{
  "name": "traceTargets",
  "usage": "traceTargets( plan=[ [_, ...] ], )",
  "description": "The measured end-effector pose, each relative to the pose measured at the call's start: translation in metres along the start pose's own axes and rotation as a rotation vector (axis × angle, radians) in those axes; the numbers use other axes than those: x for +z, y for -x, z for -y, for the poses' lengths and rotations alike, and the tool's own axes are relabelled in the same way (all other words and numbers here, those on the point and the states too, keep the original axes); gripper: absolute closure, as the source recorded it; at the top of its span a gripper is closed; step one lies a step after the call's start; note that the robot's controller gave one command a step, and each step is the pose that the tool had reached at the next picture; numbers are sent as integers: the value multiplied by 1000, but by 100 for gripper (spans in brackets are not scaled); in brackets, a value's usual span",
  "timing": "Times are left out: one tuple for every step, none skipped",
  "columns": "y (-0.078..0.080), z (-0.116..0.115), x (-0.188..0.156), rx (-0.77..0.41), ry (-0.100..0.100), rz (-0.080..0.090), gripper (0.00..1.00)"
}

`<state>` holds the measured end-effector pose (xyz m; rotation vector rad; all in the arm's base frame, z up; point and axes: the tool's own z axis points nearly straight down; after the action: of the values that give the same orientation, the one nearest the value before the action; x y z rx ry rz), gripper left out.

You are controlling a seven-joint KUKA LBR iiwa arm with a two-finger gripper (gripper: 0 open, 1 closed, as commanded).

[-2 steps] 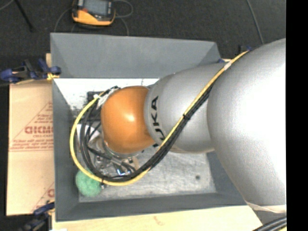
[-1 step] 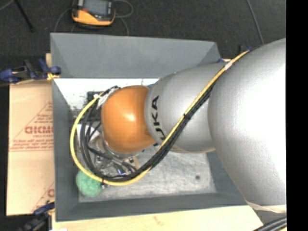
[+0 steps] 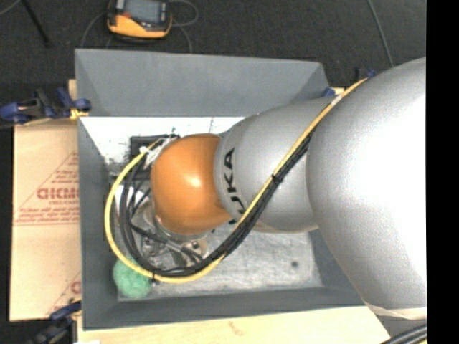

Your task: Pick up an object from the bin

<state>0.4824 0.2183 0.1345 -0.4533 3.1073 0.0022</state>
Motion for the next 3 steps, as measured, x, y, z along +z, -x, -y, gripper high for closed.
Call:
traceTargets(
  plan=[
    [9,-1,1,2,0,1,100],
    [6,-1,0,1,0,0,100],
    [10,-3,14,18,0,0,100]
  ],
)
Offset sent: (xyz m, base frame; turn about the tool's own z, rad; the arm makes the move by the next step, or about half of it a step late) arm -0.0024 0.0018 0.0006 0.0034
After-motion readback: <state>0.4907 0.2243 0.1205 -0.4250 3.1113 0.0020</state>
